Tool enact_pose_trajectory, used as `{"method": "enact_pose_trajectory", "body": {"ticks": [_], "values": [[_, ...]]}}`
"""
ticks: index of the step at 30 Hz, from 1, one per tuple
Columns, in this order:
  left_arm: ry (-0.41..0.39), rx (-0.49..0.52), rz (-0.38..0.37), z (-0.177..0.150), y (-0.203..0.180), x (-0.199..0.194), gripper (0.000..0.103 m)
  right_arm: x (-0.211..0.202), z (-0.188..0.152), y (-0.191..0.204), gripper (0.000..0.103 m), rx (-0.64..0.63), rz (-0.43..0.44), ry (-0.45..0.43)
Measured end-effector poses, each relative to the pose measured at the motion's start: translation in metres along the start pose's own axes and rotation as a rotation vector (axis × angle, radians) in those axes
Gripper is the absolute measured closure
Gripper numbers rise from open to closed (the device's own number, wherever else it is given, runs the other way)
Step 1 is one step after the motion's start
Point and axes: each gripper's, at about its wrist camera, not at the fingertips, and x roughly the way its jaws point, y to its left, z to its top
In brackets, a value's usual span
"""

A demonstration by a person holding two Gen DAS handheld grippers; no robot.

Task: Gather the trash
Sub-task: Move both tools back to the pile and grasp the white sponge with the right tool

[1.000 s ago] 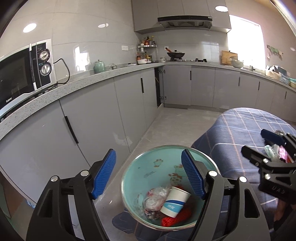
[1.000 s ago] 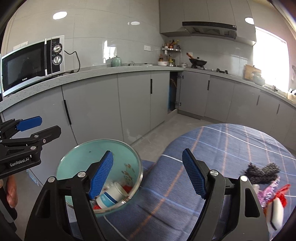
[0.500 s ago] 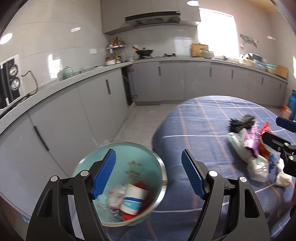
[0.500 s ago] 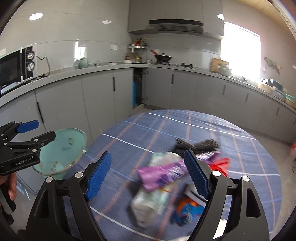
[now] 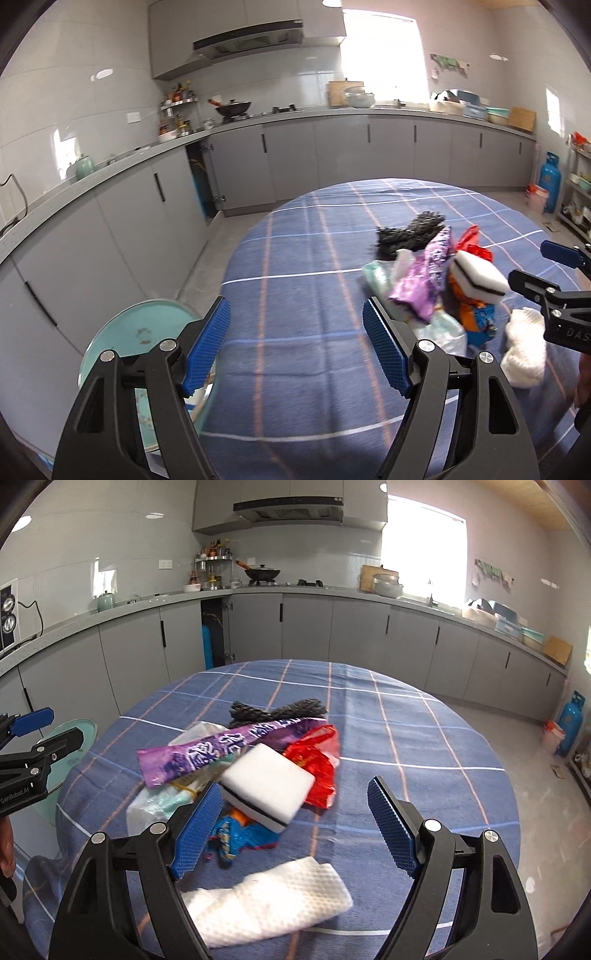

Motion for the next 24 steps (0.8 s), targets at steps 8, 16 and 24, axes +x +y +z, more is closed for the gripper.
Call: {"method": "enact_pose_trajectory", "body": {"ticks": [8,16,24], "values": [[-0.007,0.023,-0.004,0.013,-0.015,0.014,0.029,0.025,0.009,0.0,0.02,0.074,0.037,0.049],[0.004,0.01,-0.001,0.015,-0.006,0.021,0.029,0.045,0.012,0.008,0.027,0.085,0.055,0.145],[-0.01,0.027,-0.024,0.02,-0.015,0.019,0.029,0.025,0.011,0.01,0.046,0.03,0.052,0.09]]}}
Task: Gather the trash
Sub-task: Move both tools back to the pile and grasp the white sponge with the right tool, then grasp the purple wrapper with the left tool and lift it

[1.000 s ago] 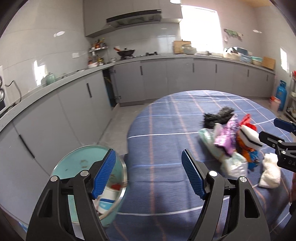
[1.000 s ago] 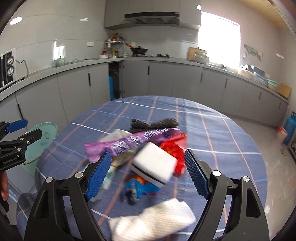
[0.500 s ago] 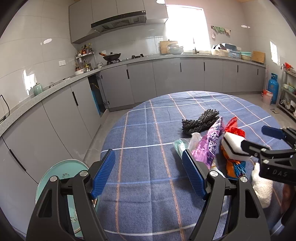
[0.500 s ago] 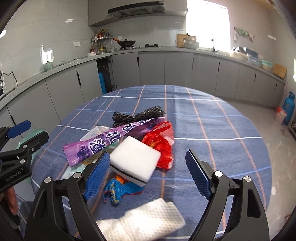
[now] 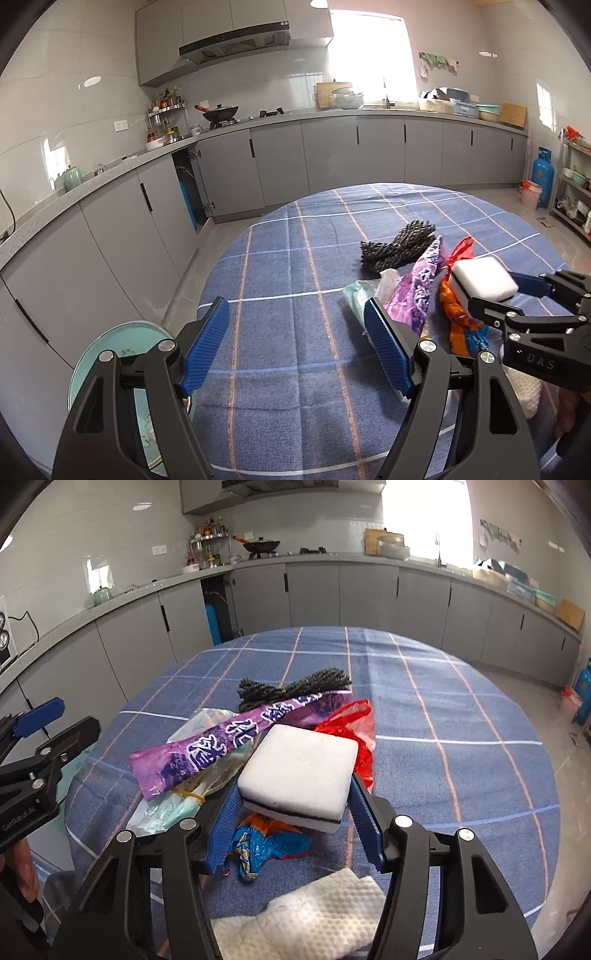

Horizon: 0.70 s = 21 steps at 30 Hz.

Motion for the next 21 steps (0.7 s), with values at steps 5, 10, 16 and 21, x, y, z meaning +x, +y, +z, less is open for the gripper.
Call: {"method": "enact_pose_trajectory", "body": {"ticks": [5,10,16,21], "values": [[-0.018,0.038,-0.04,0.007,-0.02,0.0,0.029,-0.019,-0.001,-0.01,0.046,-0.075,-0.124,-0.082],[-0.01,0.104,-0.089,0.009,-0.051,0.012,0.029,-0.015,-0.003,-0.036,0.046,-0.039,-0.182,-0.079],[0.067,0.152,-0.146,0.004,-0.07,0.034,0.035,-0.014,-0.007,-0.043,0.045,-0.02,-0.163,-0.084],[0.13,0.175,-0.197,-0.002,-0.078,0.045,0.065,-0.012,-0.008,-0.043,0.045,-0.012,-0.147,-0.087]]}}
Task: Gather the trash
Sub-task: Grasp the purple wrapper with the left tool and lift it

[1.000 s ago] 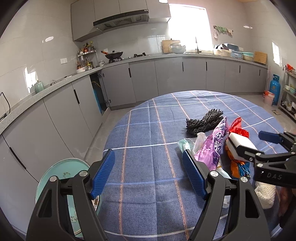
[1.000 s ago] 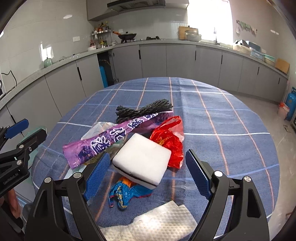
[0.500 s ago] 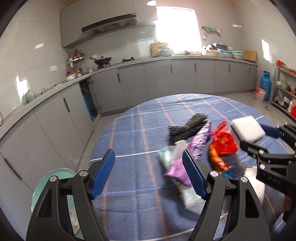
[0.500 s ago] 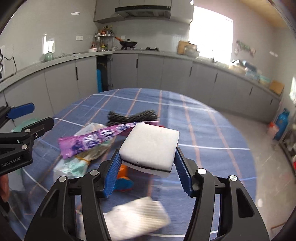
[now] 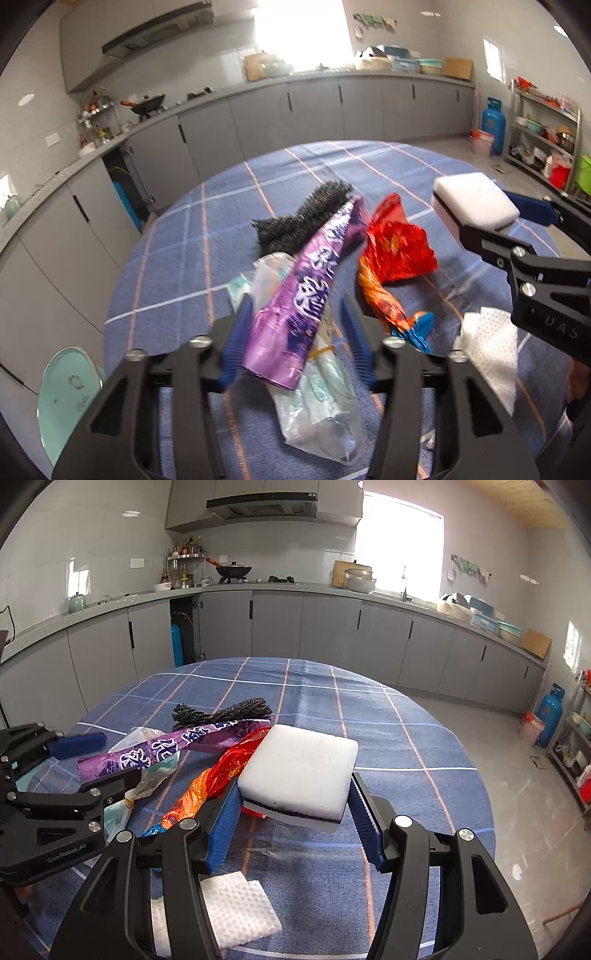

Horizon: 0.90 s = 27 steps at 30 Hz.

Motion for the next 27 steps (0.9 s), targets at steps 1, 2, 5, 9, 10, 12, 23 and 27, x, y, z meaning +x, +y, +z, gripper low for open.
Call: {"method": "enact_pose_trajectory", "body": {"ticks": [1,2,5,9,10,12,23,27], "values": [[0.009,0.006,-0.012,-0.001,-0.001,0.001,0.077,0.0,0.0,-0.001,0.045,0.002,0.0,-0.001],[0.011,0.006,-0.017,-0.002,-0.002,0.001,0.082,-0.001,0.0,-0.001,0.045,0.003,0.0,-0.002],[-0.002,0.013,-0.018,-0.003,-0.002,-0.004,0.091,-0.004,0.002,-0.002,0.045,0.006,-0.001,-0.011],[-0.036,0.005,-0.032,-0.003,0.002,-0.018,0.094,-0.007,0.005,0.001,0.045,0.008,-0.004,-0.023],[-0.047,0.0,-0.031,-0.002,0.003,-0.023,0.095,-0.007,0.006,0.001,0.045,0.009,-0.004,-0.025],[-0.069,-0.012,-0.029,-0.001,0.007,-0.031,0.095,-0.008,0.005,0.002,0.045,0.008,-0.007,-0.031],[-0.156,-0.09,0.047,-0.008,0.034,-0.073,0.095,-0.012,0.006,0.004,0.045,0.012,-0.003,-0.053],[-0.157,-0.126,0.075,-0.016,0.049,-0.079,0.095,-0.008,0.008,0.01,0.045,0.016,0.037,-0.055]]}}
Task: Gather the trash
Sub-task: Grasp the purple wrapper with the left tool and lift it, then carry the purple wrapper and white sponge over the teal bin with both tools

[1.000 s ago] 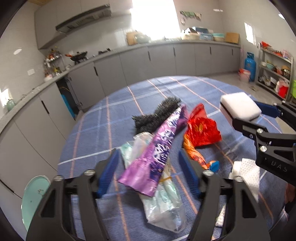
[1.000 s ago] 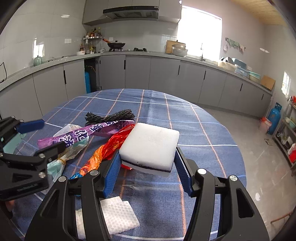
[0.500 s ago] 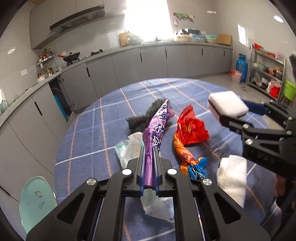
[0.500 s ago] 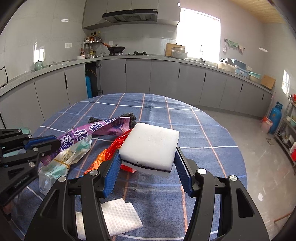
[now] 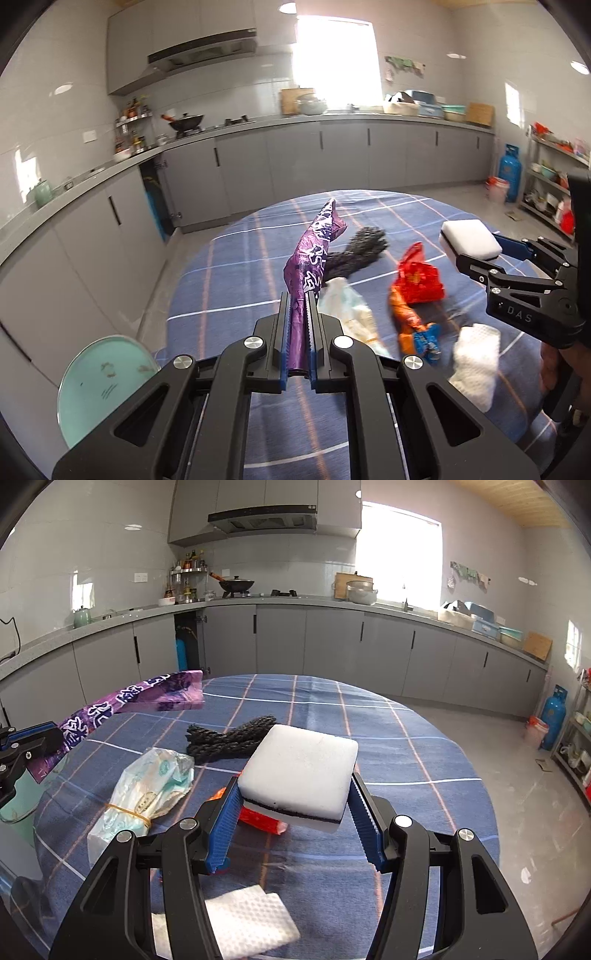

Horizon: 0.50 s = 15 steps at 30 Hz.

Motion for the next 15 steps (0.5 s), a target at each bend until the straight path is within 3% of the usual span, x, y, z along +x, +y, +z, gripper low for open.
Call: {"method": "enact_pose_trajectory", "body": {"ticks": [15], "values": [[-0.032,-0.091,0.116,-0.015,0.05,-0.02,0.095,0.009,0.025,0.051,0.045,-0.027,0.13,-0.022]]}}
